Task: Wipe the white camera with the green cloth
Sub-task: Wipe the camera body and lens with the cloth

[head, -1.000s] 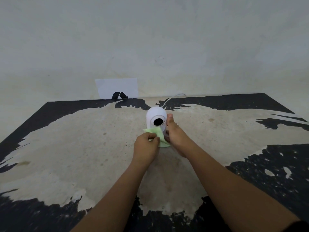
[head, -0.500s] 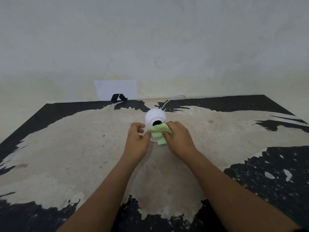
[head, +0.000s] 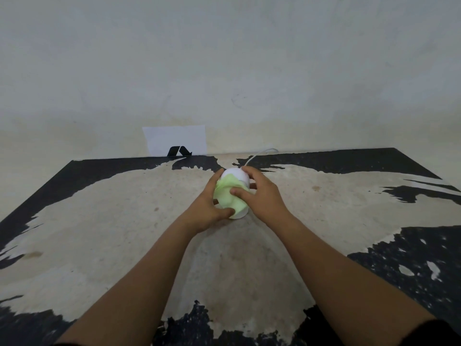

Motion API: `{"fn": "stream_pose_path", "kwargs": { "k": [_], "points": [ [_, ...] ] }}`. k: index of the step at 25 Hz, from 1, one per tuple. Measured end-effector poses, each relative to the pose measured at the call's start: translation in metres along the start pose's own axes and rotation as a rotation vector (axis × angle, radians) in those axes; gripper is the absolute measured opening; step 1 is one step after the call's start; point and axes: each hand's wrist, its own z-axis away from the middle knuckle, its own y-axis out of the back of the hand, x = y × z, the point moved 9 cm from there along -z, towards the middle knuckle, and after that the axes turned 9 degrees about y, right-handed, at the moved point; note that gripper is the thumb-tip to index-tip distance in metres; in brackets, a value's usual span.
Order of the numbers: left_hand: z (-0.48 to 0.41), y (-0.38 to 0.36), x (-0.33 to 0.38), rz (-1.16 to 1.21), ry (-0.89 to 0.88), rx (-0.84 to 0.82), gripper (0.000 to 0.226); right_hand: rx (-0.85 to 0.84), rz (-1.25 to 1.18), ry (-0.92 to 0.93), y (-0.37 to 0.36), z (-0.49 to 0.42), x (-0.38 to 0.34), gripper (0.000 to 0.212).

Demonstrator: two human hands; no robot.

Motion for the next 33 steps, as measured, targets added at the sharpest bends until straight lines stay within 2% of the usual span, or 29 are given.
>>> {"fn": "stream_pose_path", "kwargs": {
  "k": [4, 7, 10, 14, 17, 19, 22, 25, 28, 31, 33],
  "points": [
    [-0.001, 0.001, -0.008, 0.009, 0.027, -0.030, 0.096, -0.028, -0.078, -0.056, 0.007, 0.003, 0.015, 0.063],
    [0.000, 0.000, -0.010, -0.060, 0.050, -0.041, 0.100, -0.062, -0.004, -0.042, 0.002, 0.003, 0.013, 0.072],
    [0.001, 0.001, -0.012, -0.126, 0.052, -0.021, 0.104, -0.027, 0.075, -0.007, -0.006, 0.001, 0.008, 0.074],
    [0.000, 0.001, -0.012, -0.081, 0.041, -0.041, 0.101, 0.047, -0.005, -0.067, -0.003, -0.002, 0.008, 0.054],
    [0.000, -0.001, -0.011, -0.021, 0.032, -0.062, 0.096, 0.022, -0.113, -0.070, 0.002, 0.002, 0.012, 0.041],
    [-0.001, -0.003, -0.014, 0.014, 0.051, -0.083, 0.103, -0.020, -0.163, -0.077, 0.002, 0.007, 0.017, 0.051],
    [-0.001, -0.004, -0.016, 0.021, 0.074, -0.086, 0.113, -0.032, -0.092, -0.059, 0.000, 0.009, 0.015, 0.067],
    [-0.001, -0.002, -0.015, 0.013, 0.063, -0.063, 0.112, 0.006, -0.018, -0.038, -0.003, 0.007, 0.007, 0.070],
    [-0.002, -0.001, -0.013, -0.027, 0.049, -0.053, 0.112, 0.027, -0.059, -0.089, -0.002, 0.004, 0.009, 0.061],
    [-0.001, -0.002, -0.012, -0.011, 0.051, -0.055, 0.107, 0.009, -0.143, -0.109, 0.000, 0.003, 0.017, 0.039],
    [0.000, -0.002, -0.012, 0.018, 0.058, -0.061, 0.102, -0.022, -0.197, -0.097, 0.001, 0.003, 0.021, 0.036]
  ]
}}
